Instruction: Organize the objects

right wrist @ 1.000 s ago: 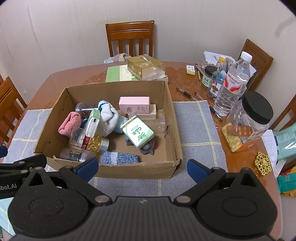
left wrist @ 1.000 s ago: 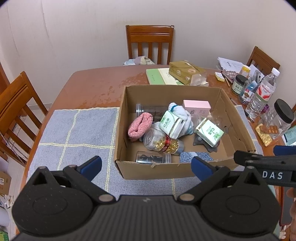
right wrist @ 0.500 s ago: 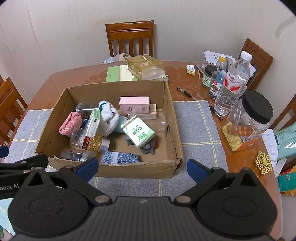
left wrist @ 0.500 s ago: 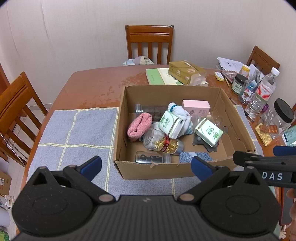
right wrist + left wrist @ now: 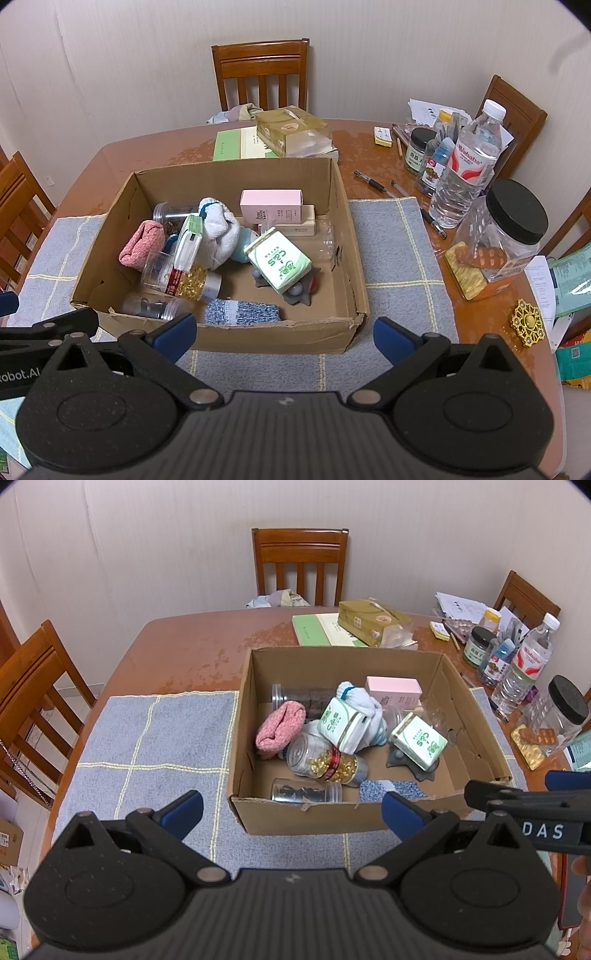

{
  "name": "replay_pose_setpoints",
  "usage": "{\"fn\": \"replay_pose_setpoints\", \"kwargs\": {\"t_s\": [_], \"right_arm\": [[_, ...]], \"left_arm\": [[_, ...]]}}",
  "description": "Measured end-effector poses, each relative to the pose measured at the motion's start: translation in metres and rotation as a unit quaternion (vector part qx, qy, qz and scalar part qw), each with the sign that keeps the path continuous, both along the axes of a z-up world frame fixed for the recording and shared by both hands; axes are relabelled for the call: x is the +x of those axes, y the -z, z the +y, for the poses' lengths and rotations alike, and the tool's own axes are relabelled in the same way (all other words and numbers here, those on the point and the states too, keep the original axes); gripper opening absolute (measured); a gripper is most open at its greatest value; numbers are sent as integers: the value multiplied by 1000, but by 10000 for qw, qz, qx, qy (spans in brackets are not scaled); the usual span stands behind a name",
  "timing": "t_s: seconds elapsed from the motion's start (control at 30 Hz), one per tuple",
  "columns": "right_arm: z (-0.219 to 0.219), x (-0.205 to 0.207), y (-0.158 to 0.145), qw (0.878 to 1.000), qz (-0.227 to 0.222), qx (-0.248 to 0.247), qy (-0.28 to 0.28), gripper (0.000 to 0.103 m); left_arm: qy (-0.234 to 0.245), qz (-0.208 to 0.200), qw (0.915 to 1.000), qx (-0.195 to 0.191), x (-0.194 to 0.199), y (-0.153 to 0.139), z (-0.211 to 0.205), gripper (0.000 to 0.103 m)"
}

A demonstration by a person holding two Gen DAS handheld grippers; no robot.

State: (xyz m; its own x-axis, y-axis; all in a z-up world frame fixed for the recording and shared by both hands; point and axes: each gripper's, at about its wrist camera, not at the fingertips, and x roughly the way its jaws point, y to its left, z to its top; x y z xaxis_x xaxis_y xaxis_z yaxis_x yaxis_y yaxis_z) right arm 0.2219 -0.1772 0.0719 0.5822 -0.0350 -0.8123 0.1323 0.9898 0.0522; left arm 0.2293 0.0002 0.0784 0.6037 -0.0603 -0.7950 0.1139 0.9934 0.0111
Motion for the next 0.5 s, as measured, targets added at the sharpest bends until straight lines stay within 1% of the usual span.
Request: {"fn": "replay_pose_setpoints", "kwargs": {"t_s": [0.5], "right_arm": [[-2, 1, 1, 10000, 35, -30, 20, 103]], "left_arm": [[-42, 48, 9999, 96, 2, 2, -2, 102]]}}
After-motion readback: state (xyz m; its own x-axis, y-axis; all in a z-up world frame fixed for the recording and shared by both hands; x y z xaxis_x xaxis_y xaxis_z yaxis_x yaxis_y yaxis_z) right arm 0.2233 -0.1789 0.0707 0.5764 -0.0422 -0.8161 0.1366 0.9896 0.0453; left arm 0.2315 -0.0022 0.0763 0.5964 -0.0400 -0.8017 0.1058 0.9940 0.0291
